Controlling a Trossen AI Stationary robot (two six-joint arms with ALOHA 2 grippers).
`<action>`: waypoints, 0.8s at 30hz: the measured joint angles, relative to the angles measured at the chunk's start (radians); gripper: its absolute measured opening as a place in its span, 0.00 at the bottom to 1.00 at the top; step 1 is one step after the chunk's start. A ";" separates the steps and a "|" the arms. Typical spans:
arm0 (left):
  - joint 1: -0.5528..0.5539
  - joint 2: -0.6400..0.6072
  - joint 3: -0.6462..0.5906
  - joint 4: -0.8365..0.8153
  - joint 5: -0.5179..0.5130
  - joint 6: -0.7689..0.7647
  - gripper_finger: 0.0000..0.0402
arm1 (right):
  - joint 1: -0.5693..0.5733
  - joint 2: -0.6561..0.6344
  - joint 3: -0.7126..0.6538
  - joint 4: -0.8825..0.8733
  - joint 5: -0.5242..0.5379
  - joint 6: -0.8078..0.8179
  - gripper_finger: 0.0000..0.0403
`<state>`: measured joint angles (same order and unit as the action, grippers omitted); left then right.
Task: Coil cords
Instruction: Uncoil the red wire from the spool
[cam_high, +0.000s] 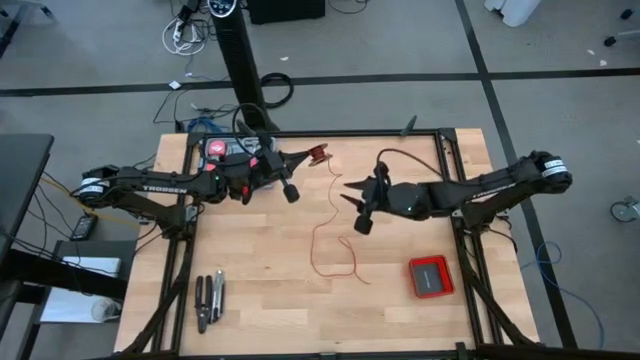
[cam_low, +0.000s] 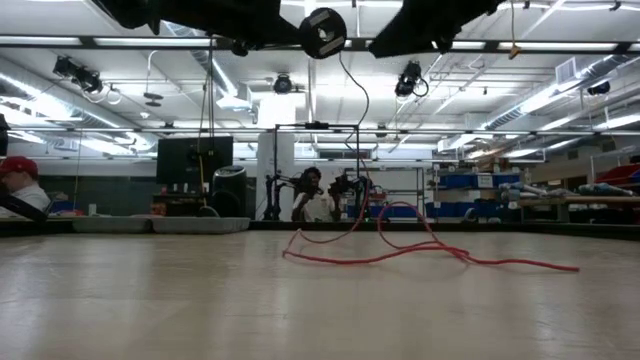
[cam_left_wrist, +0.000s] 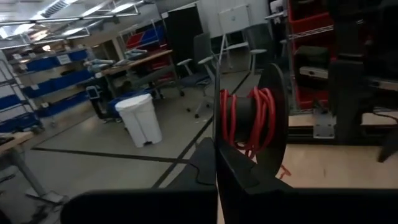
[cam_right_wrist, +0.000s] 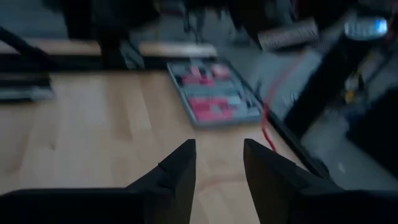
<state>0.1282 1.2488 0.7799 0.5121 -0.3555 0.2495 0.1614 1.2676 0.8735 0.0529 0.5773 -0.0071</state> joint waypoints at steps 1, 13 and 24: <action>0.000 0.000 0.000 -0.001 0.013 -0.004 0.00 | 0.000 0.006 -0.021 0.051 0.003 -0.023 0.32; 0.000 0.000 0.000 -0.010 0.084 -0.072 0.00 | -0.024 0.138 -0.122 0.368 0.137 -0.173 0.30; -0.004 0.000 0.000 -0.049 0.107 -0.110 0.00 | -0.022 0.167 -0.122 0.420 0.205 -0.309 0.28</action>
<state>0.1237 1.2491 0.7799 0.4628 -0.2485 0.1395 0.1390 1.4346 0.7513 0.4725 0.7823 -0.3163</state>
